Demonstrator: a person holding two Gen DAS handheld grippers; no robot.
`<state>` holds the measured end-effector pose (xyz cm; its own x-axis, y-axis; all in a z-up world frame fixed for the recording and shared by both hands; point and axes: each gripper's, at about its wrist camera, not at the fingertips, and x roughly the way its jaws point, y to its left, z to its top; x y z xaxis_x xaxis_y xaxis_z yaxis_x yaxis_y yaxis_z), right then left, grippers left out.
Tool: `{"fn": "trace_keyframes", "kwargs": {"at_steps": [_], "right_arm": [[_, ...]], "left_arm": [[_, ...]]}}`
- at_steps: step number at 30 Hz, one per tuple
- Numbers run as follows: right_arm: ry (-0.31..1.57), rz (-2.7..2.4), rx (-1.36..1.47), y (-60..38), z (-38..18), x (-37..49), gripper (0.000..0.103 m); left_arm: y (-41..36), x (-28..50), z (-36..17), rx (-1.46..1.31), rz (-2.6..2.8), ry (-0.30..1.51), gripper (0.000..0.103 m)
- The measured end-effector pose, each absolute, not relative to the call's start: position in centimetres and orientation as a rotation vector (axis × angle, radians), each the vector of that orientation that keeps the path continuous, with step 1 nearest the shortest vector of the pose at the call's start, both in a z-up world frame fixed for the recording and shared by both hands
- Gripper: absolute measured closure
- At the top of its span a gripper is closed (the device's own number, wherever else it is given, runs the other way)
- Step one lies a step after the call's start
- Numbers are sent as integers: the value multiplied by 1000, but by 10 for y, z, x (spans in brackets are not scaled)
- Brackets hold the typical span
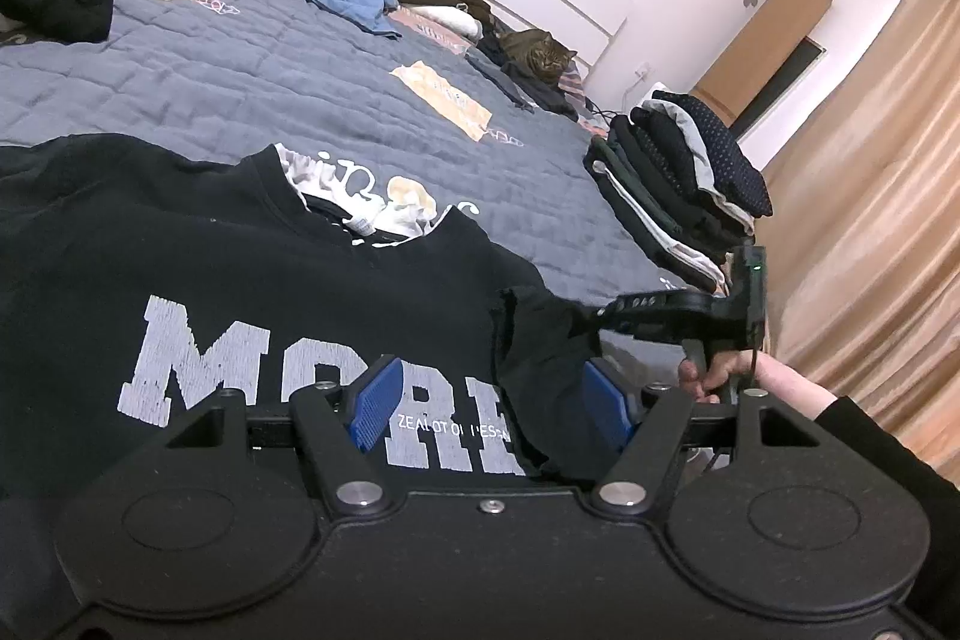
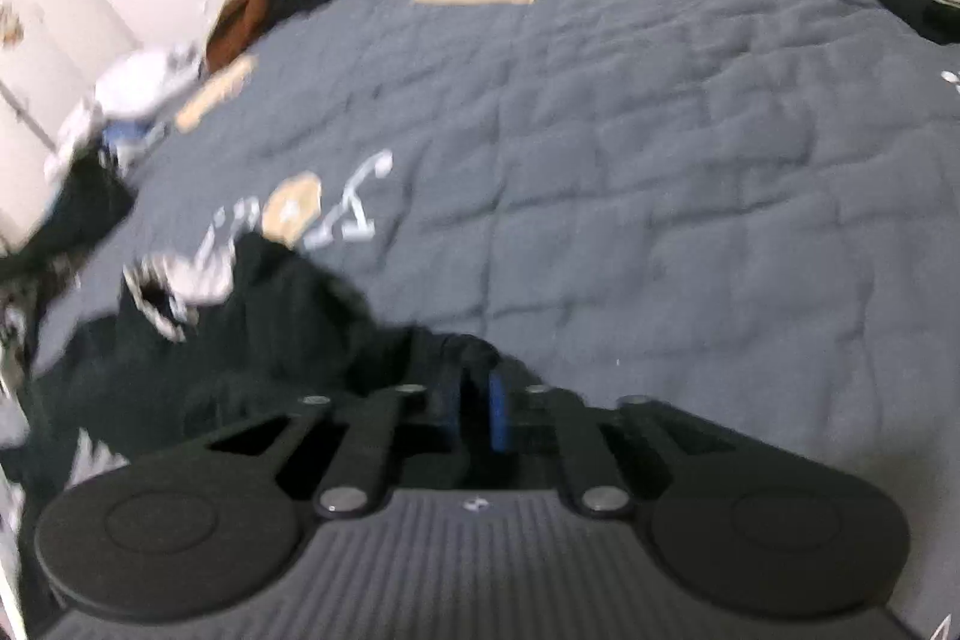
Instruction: Fold clothes
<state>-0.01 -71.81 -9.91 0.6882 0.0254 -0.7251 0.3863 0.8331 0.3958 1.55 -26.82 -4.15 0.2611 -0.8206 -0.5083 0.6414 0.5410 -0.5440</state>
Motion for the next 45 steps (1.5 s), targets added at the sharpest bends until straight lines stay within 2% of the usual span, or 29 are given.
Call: {"fn": "trace_keyframes", "kwargs": {"at_steps": [4,14,21,26,34,43,45], "right_arm": [[721,-272,628,-726,-88,-16,97],[751,-469,668,-745,-109,-23,96],[673,-360,656,-727,-79,-55,91],[696,-299,632,-689,-71,-90,69],[707,-321,585,-625,-87,-135,61],[691,-314,671,-604,-118,-143,61],[676,-331,664,-604,-120,-146,71]], "left_arm": [[-267,16,-42,-253,-1002,844,38],[-267,15,-41,-254,-1008,846,38],[-269,13,-42,-251,-1012,850,38],[-274,8,-42,-246,-1028,853,38],[-285,-9,-43,-230,-1071,860,38],[-291,-18,-45,-203,-1100,868,38],[-291,-17,-47,-200,-1094,870,38]]}}
